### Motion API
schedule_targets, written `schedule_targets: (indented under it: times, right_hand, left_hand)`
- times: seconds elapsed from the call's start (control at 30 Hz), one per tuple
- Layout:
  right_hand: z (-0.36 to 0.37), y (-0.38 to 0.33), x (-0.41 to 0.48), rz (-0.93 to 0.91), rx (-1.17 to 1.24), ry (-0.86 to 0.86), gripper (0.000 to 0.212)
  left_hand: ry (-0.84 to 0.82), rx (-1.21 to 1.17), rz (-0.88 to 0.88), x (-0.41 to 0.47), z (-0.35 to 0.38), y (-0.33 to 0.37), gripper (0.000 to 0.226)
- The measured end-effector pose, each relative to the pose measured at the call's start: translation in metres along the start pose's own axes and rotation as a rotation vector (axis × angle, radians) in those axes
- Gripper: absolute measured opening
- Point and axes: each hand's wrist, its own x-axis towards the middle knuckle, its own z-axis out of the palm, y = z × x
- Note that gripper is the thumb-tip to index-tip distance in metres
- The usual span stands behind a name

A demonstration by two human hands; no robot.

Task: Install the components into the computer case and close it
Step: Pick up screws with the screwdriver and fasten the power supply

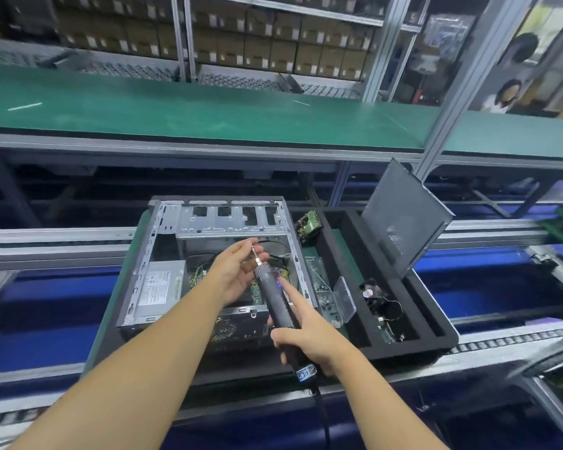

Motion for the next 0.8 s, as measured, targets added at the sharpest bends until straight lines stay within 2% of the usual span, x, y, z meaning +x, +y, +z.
schedule_targets:
  times: [0.33,0.5,0.7,0.8]
  right_hand:
    - [0.011,0.004,-0.003,-0.028,0.044,0.006,0.101]
    - [0.015,0.01,-0.005,-0.043,0.06,0.028,0.101]
    - [0.026,0.012,-0.007,-0.104,0.07,0.041,0.101]
    - [0.034,0.013,-0.007,-0.126,0.119,0.048,0.102]
  left_hand:
    - [-0.016,0.012,0.034,-0.012,-0.007,-0.001,0.018]
    - [-0.085,-0.009,-0.044,-0.018,-0.007,-0.004,0.017]
    - [-0.231,-0.232,-0.237,-0.027,-0.007,0.007,0.022]
    - [-0.241,-0.141,-0.221,-0.031,-0.007,0.016,0.027]
